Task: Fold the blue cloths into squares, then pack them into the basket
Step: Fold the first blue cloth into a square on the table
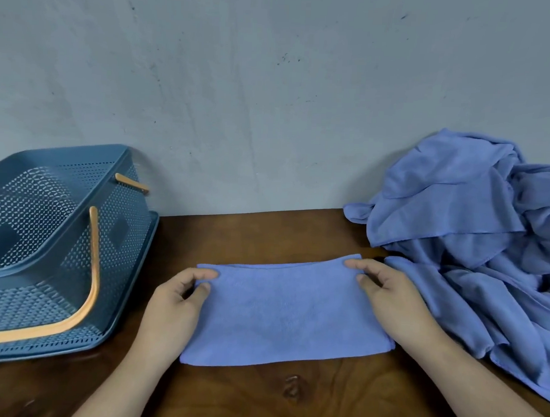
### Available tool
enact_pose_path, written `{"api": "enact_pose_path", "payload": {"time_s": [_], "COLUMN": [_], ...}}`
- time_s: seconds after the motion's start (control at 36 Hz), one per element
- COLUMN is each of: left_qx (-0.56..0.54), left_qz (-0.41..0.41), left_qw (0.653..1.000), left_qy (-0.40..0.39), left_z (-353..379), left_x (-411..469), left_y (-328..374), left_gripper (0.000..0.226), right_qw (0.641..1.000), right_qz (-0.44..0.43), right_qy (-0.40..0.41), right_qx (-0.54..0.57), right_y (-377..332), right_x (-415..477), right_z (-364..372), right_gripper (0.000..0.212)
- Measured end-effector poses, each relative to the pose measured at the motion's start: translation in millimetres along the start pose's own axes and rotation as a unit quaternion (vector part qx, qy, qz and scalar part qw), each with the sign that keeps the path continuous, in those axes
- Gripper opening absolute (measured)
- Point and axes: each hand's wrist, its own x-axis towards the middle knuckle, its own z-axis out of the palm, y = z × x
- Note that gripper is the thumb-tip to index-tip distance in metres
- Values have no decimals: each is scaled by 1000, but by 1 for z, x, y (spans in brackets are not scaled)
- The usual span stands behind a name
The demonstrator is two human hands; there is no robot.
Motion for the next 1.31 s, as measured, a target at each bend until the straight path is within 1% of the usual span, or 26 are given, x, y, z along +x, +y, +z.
{"api": "enact_pose_path", "payload": {"time_s": [0.14, 0.33, 0.47, 0.56, 0.61, 0.64, 0.69, 0.72, 0.75, 0.81, 0.83, 0.89, 0.92, 0.97, 1.03, 1.11, 1.19, 1.31], "left_qx": [11, 57, 77, 73, 82, 87, 100, 106, 115, 137, 149, 171, 180, 194, 214, 242, 266, 306], "left_qz": [-3, 10, 1, -6, -5, -5, -6, -7, -7, -5, -3, 3, 5, 7, 14, 29, 44, 54], "left_qw": [1000, 996, 995, 996, 996, 996, 995, 994, 993, 990, 989, 984, 983, 979, 975, 969, 962, 950], "left_qy": [-28, -62, -65, -59, -38, -25, -5, 1, 5, 17, 25, 41, 49, 58, 57, 51, 48, 42], "left_z": [-2, -1, 0, 0, 0, 1, 2, 3, 3, 6, 7, 10, 11, 11, 10, 9, 4, 2], "left_x": [6, 9, 15, 15, 14, 13, 10, 8, 5, -5, -10, -21, -25, -27, -26, -26, -23, -21], "left_y": [-2, -5, -1, 3, 3, 4, 6, 7, 8, 11, 12, 10, 9, 7, 8, 7, 3, 3], "left_gripper": [35, 54, 65, 67, 66, 66, 66, 66, 66, 66, 66, 64, 63, 60, 56, 44, 31, 28], "right_qw": [999, 995, 989, 983, 969, 953, 908, 897, 894, 898, 899, 888, 882, 877, 873, 867, 866, 871], "right_qz": [1, -12, -17, -46, -70, -86, -139, -168, -191, -201, -187, -165, -159, -149, -145, -140, -138, -126], "right_qy": [-9, -27, -33, -40, -32, -18, 18, 26, 19, -33, -65, -104, -116, -137, -152, -178, -194, -210], "right_qx": [-38, -95, -141, -175, -236, -292, -396, -408, -404, -390, -391, -416, -427, -436, -441, -444, -439, -425], "right_y": [1, -5, -8, -13, -19, -21, -24, -26, -29, -33, -32, -29, -27, -25, -23, -22, -23, -26], "right_x": [3, -1, 0, -3, -7, -10, -19, -23, -27, -32, -33, -33, -33, -32, -32, -33, -33, -33], "right_z": [1, 2, 0, -1, 0, 2, 9, 14, 19, 28, 31, 33, 32, 31, 28, 26, 23, 20], "right_gripper": [37, 49, 58, 62, 63, 63, 61, 59, 56, 55, 60, 73, 74, 69, 68, 75, 87, 98]}}
